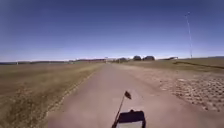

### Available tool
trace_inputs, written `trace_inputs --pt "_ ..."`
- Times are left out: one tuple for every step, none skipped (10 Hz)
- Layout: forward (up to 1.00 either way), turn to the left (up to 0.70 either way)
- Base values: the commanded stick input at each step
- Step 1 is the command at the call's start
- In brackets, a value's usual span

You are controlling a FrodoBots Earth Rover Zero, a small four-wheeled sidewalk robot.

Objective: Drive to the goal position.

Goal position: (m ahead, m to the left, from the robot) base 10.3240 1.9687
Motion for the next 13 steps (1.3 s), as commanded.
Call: trace_inputs --pt "1.00 0.00" --pt "1.00 0.00" --pt "1.00 0.00" --pt "1.00 0.00" --pt "1.00 0.00" --pt "1.00 0.00" --pt "1.00 0.00" --pt "1.00 0.00" --pt "1.00 0.00" --pt "1.00 0.00" --pt "1.00 0.00" --pt "1.00 0.00" --pt "1.00 0.00"
